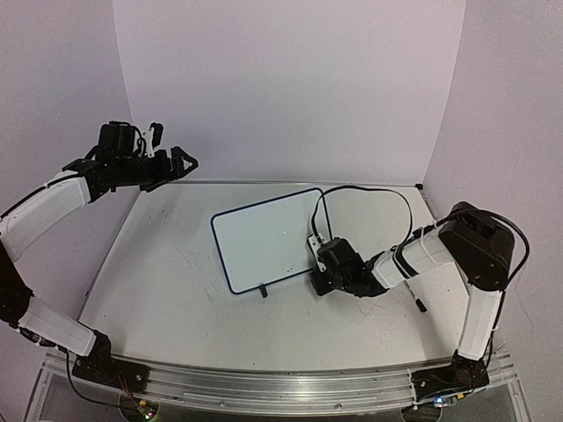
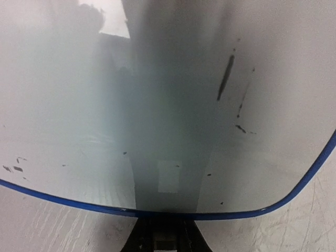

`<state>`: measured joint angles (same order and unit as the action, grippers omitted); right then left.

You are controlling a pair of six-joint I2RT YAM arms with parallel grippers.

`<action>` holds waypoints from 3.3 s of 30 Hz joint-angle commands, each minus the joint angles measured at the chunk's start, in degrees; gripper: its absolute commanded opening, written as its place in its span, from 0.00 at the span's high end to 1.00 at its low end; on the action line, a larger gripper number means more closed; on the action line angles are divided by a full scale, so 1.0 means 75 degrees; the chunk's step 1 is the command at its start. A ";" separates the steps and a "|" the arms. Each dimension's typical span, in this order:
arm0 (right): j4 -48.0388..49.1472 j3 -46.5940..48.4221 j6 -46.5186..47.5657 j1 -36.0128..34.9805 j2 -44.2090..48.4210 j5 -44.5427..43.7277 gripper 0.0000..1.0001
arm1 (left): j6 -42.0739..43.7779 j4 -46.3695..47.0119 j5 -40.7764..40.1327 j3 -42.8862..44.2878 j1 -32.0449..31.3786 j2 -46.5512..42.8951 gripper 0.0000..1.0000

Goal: Write a sentence on the whiteboard
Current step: Move the whiteboard to the center of the board, then adjust the whiteboard at the center of the board.

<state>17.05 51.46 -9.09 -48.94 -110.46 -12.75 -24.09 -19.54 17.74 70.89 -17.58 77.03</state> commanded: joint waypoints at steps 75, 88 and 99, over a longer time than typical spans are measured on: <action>-0.5475 0.0321 -0.2395 0.2639 0.5137 -0.2188 0.02 | -0.2393 -0.1224 -0.4303 -0.2083 -0.4264 0.1077 0.09; -0.5508 0.0368 -0.2385 0.2645 0.5025 -0.1918 0.02 | -0.2439 -0.0373 -0.4062 -0.1885 -0.4417 0.1372 0.09; -0.6188 0.0182 -0.2580 0.3648 0.4382 0.0295 0.13 | -0.2243 -0.0920 -0.4829 -0.2458 -0.4366 0.0136 0.01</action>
<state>-25.23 53.28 -27.63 -25.94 -73.75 -20.35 -42.65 -25.57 -14.19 52.74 -50.28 83.69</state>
